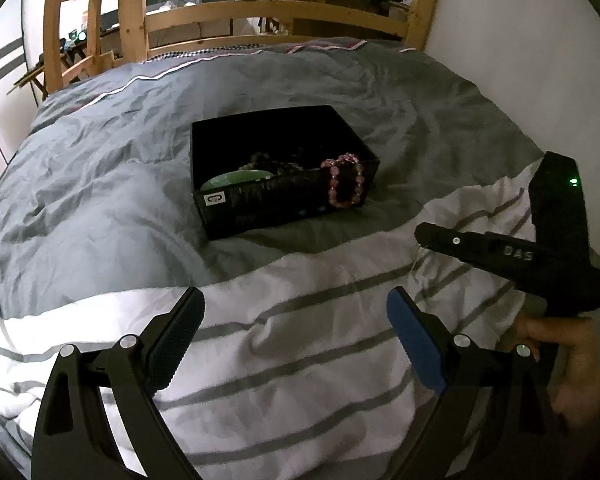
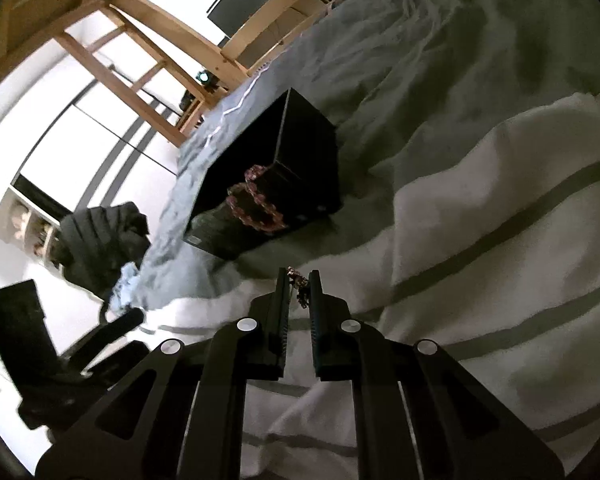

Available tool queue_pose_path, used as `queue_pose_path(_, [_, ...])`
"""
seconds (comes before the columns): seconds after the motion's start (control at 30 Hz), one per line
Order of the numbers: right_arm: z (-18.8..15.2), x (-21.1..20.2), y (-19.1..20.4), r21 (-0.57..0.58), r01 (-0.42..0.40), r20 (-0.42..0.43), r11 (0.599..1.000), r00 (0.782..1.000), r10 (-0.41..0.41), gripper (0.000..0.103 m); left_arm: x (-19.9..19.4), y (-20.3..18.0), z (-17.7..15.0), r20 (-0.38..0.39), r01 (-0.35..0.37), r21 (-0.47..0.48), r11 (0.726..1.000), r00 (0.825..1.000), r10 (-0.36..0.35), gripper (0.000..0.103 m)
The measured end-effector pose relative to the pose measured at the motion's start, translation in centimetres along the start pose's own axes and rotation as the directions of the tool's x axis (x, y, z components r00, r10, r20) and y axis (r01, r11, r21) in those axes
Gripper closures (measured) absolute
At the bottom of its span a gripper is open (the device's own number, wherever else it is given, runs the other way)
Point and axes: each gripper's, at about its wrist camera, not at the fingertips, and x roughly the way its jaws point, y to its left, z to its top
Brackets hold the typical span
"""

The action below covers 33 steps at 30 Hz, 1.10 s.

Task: Organize jewelry
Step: 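Carry the gold charm into the black box and open the right tool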

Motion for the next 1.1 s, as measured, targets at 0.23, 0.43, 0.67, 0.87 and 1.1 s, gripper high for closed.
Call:
queue_pose_path(0.23, [1.4,0.4,1.8,-0.015,-0.064,0.020,0.998,0.998,0.065,0.093,1.9,-0.2,1.5,0.014,-0.028,0.033,0.999,1.000,0.028,0.012])
queue_pose_path(0.43, [3.5,1.8,3.2,-0.054,-0.072,0.013,0.996,0.997,0.073,0.093,4.0,-1.2,2.8,0.013,-0.042,0.091,0.995,0.999,0.041,0.012])
queue_pose_path(0.67, [4.7,3.5,3.8,-0.095,-0.086,-0.011,0.992,0.996,0.086,0.093,5.4,-2.7,4.1,0.044,-0.048,0.167,0.985,0.998,0.041,0.012])
queue_pose_path(0.87, [6.2,3.9,5.4,-0.141,-0.122,-0.007,0.983,0.993,0.122,0.093,5.3,-3.2,5.7,0.119,-0.059,0.183,0.981,0.992,0.037,0.012])
queue_pose_path(1.1, [7.9,4.2,6.4,-0.150,-0.167,0.001,0.974,0.986,0.169,0.093,6.7,-2.4,7.5,0.125,-0.058,0.156,0.986,0.991,0.039,0.012])
